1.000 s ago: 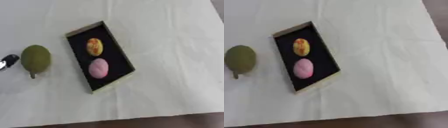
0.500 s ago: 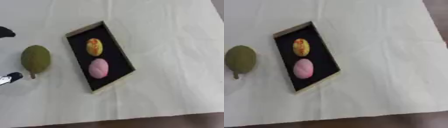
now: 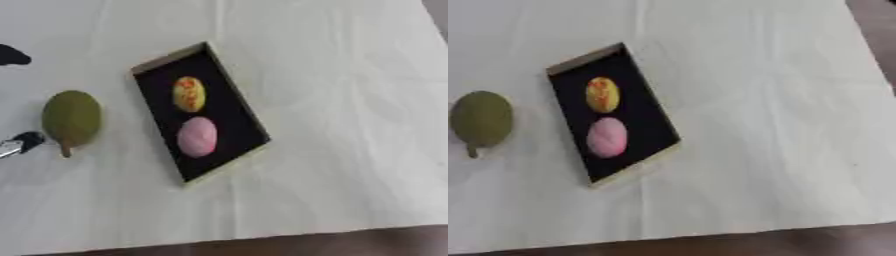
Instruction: Pick up objects on the table and place them in the box.
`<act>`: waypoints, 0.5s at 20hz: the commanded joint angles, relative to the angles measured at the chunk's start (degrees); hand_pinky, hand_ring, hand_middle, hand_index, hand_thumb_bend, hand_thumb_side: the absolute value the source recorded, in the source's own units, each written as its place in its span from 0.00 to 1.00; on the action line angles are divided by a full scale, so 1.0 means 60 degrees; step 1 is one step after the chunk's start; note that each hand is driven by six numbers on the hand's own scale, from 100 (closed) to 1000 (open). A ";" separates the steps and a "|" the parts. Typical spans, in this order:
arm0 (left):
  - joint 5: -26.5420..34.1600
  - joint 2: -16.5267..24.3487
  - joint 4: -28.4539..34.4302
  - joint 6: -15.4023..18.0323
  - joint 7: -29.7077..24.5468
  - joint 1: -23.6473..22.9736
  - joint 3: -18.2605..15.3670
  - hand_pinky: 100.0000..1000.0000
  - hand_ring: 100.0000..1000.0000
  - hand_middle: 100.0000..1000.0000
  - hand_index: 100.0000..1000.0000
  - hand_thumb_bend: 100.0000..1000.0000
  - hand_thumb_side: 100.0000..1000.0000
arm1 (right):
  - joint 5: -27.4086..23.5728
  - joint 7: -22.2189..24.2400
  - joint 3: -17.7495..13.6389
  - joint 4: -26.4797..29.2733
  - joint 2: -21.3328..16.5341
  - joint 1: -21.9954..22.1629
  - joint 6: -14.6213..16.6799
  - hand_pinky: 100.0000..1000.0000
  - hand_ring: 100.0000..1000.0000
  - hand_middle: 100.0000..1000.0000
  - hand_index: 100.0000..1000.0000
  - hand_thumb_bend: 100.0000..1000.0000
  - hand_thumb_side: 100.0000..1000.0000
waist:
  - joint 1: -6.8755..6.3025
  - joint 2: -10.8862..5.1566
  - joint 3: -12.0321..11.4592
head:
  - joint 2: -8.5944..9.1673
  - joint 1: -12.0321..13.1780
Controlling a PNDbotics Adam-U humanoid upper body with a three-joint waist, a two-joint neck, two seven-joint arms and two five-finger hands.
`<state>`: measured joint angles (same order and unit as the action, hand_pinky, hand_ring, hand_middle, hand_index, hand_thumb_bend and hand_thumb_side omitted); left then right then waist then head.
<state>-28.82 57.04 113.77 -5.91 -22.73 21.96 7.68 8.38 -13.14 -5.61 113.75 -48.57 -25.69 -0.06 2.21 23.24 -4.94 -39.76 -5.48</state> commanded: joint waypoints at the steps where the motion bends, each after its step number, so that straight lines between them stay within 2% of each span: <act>1: -0.0028 0.0277 0.0137 -0.0196 -0.0339 0.0265 0.0111 0.82 0.86 0.86 0.93 0.47 0.39 | -0.0059 -0.0005 -0.0102 0.0140 -0.0164 -0.0072 -0.0042 0.87 0.71 0.64 0.79 0.00 0.24 | -0.0041 -0.0216 0.0020 | 0.0038 0.0055; 10: -0.0396 0.0005 0.0095 -0.0864 -0.1426 0.0624 0.0510 0.83 0.86 0.86 0.93 0.47 0.37 | -0.0114 0.0041 -0.0066 0.0140 -0.0068 -0.0104 -0.0060 0.87 0.71 0.64 0.79 0.00 0.25 | -0.0062 -0.0163 0.0082 | 0.0069 0.0092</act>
<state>-30.78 56.16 113.76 -10.66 -30.49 24.94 10.93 7.99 -12.89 -5.57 113.75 -48.02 -25.70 -0.31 2.01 23.34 -4.55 -39.71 -5.09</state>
